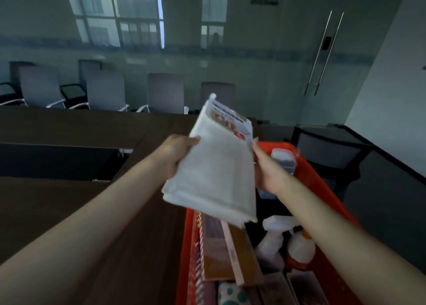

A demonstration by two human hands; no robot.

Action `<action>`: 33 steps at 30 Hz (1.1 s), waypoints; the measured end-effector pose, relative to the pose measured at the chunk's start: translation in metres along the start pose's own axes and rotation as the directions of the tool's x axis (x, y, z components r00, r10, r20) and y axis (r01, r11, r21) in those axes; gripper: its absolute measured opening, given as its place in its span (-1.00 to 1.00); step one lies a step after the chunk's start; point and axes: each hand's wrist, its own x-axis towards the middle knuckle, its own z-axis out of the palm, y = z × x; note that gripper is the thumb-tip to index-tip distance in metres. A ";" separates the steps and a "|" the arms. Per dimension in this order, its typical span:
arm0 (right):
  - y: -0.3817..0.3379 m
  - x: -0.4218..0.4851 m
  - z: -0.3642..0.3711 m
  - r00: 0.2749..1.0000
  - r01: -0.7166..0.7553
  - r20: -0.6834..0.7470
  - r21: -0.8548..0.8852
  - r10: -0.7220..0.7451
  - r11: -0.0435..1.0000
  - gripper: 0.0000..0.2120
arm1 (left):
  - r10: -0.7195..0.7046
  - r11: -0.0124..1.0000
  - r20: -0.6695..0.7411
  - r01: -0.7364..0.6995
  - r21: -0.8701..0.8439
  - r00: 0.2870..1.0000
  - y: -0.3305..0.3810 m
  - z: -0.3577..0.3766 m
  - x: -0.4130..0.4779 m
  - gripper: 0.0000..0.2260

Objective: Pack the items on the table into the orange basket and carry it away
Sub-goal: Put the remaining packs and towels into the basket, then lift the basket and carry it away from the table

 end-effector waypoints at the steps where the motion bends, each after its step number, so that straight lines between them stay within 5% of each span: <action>1: -0.004 -0.001 -0.002 1.000 0.008 0.004 -0.005 -0.008 1.000 -0.69 | -0.048 0.999 0.073 0.047 0.012 0.996 -0.006 0.004 -0.001 -0.81; 4: 0.000 -0.009 -0.015 0.995 -0.028 -0.098 -0.131 0.015 0.991 -0.89 | -0.076 0.958 0.183 0.021 0.285 0.980 -0.022 0.010 0.007 -0.85; 6: 0.007 -0.011 -0.029 0.990 -0.026 -0.140 -0.196 -0.002 0.980 -0.87 | 0.028 0.843 0.140 -0.098 0.530 0.990 -0.029 0.010 0.016 -0.73; 8: 0.016 -0.014 -0.032 0.985 -0.003 -0.160 -0.352 -0.057 0.936 -0.77 | 0.133 0.794 0.033 -0.126 0.594 0.991 -0.036 0.009 0.024 -0.60; 13: 0.063 0.000 -0.011 0.952 -0.127 -0.266 -0.789 -0.148 0.602 -0.66 | 0.176 0.558 0.111 -0.193 0.807 0.978 -0.072 0.027 0.033 -0.37; 17: 0.097 0.008 -0.002 0.922 -0.198 -0.301 -0.907 -0.243 0.372 -0.56 | 0.174 0.362 0.063 -0.123 0.924 0.983 -0.104 0.039 0.036 -0.32; 18: 0.110 0.011 -0.007 0.898 -0.174 -0.266 -0.946 -0.351 0.272 -0.55 | 0.181 0.366 0.036 -0.101 0.925 0.983 -0.107 0.039 0.038 -0.30; 20: 0.120 0.014 -0.009 0.958 -0.166 -0.197 -0.973 -0.208 0.158 -0.50 | 0.157 0.418 -0.003 -0.063 0.906 0.988 -0.108 0.037 0.042 -0.26; 23: 0.122 0.018 -0.013 0.949 -0.215 -0.196 -0.975 -0.247 -0.054 -0.50 | 0.130 0.497 -0.053 -0.019 0.867 0.990 -0.106 0.035 0.047 -0.22; 27: 0.110 0.014 -0.010 0.971 -0.084 -0.077 -0.996 -0.226 -0.023 -0.42 | 0.114 0.603 -0.116 0.024 0.797 0.987 -0.109 0.032 0.052 -0.25; 31: 0.066 -0.001 -0.026 0.915 0.068 0.053 -0.997 -0.401 0.024 -0.36 | 0.109 0.578 -0.170 0.077 0.813 0.979 -0.109 0.032 0.056 -0.34; 33: 0.040 -0.006 -0.053 0.879 0.021 0.023 -1.000 -0.476 -0.010 -0.34 | 0.114 0.578 -0.172 0.075 0.813 0.979 -0.108 0.033 0.057 -0.36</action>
